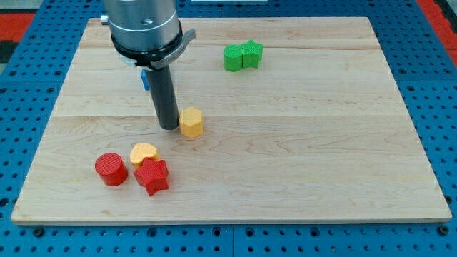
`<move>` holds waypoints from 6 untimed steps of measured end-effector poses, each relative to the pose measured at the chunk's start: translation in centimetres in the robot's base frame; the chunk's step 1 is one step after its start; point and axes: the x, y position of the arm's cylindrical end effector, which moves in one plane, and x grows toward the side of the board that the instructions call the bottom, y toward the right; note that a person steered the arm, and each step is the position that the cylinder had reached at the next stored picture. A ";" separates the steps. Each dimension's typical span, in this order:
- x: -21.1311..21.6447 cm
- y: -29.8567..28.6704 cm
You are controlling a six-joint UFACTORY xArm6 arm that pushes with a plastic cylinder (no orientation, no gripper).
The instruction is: Push the yellow hexagon down and left
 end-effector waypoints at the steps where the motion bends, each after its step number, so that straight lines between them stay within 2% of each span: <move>1: -2.8 -2.7; 2: -5.0 -1.9; 3: -4.8 5.9; 4: -3.0 9.6; 5: -1.5 5.8; 6: -0.4 4.8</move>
